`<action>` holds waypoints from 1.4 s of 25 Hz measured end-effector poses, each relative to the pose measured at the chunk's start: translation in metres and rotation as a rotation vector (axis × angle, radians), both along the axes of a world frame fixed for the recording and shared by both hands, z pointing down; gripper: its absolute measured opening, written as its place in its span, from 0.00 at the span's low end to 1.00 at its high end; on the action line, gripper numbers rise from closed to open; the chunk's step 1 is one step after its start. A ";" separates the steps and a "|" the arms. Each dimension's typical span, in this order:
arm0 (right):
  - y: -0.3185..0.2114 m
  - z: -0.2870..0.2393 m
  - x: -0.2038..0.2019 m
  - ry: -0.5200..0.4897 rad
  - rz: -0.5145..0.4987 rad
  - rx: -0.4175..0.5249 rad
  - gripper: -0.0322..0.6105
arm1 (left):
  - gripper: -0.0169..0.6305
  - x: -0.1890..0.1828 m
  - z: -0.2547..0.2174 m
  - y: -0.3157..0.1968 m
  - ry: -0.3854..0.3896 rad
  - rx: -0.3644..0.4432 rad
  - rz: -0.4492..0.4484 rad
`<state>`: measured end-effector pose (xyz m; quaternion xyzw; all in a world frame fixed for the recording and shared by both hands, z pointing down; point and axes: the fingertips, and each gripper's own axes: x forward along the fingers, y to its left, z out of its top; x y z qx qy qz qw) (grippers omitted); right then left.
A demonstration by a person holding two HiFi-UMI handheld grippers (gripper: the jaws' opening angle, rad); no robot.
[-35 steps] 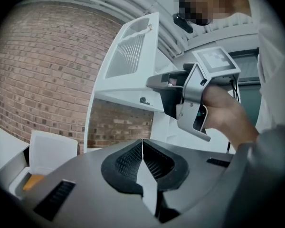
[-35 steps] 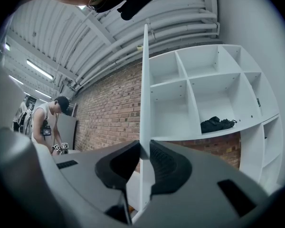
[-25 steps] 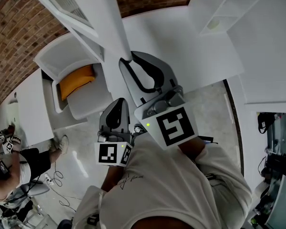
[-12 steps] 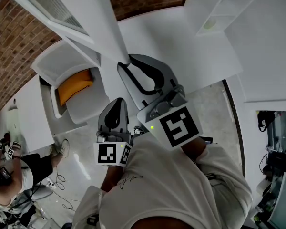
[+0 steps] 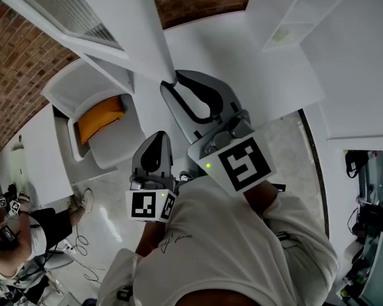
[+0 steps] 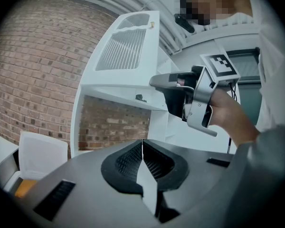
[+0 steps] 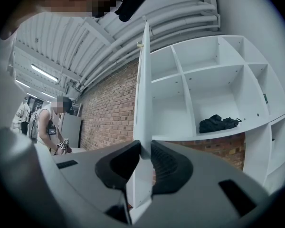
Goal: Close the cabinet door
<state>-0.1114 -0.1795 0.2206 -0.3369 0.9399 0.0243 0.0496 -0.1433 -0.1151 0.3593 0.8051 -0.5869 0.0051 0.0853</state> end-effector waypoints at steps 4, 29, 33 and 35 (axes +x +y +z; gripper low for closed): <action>-0.007 -0.001 0.002 -0.003 -0.007 -0.003 0.16 | 0.05 0.003 0.001 -0.006 0.008 -0.006 0.005; -0.046 -0.001 0.016 -0.005 -0.075 -0.003 0.16 | 0.05 0.016 0.003 -0.038 0.009 -0.013 -0.003; -0.052 -0.001 0.016 -0.006 -0.076 -0.009 0.16 | 0.05 0.018 0.004 -0.042 0.012 -0.016 0.000; -0.055 -0.001 0.016 -0.008 -0.075 -0.011 0.16 | 0.05 0.019 0.004 -0.044 0.016 -0.019 0.002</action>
